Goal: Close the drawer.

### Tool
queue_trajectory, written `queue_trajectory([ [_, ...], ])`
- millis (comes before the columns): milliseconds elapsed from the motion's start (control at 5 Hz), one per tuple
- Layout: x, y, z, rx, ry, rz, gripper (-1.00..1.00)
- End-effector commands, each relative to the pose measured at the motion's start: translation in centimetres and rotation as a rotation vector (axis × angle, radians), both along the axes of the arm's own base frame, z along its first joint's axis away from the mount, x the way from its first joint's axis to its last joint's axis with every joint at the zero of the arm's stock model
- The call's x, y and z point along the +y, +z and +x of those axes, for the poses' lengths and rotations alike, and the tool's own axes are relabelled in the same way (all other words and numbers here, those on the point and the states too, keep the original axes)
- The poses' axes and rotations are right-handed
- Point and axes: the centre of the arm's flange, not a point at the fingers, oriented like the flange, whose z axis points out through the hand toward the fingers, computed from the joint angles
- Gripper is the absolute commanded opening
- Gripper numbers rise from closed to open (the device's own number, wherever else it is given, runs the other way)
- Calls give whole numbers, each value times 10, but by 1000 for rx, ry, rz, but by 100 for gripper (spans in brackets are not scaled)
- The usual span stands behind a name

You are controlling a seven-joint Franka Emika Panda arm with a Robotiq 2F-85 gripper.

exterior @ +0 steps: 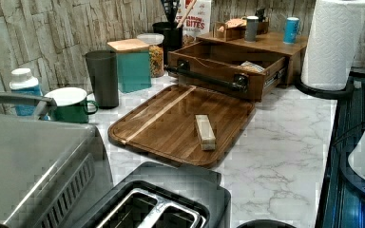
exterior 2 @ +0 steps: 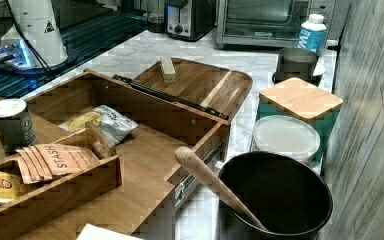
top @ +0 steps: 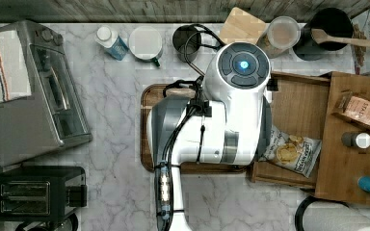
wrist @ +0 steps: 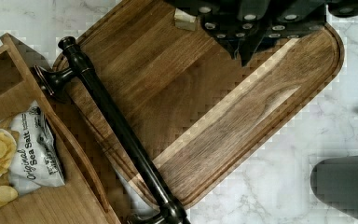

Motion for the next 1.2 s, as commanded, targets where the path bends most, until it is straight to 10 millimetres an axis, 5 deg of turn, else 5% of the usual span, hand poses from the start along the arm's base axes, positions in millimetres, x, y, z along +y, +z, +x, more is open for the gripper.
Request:
queue_trajectory([
  [200, 0, -4, 1, 7, -2, 4, -100],
  [1200, 15, -130, -10, -21, 593, -171, -100],
])
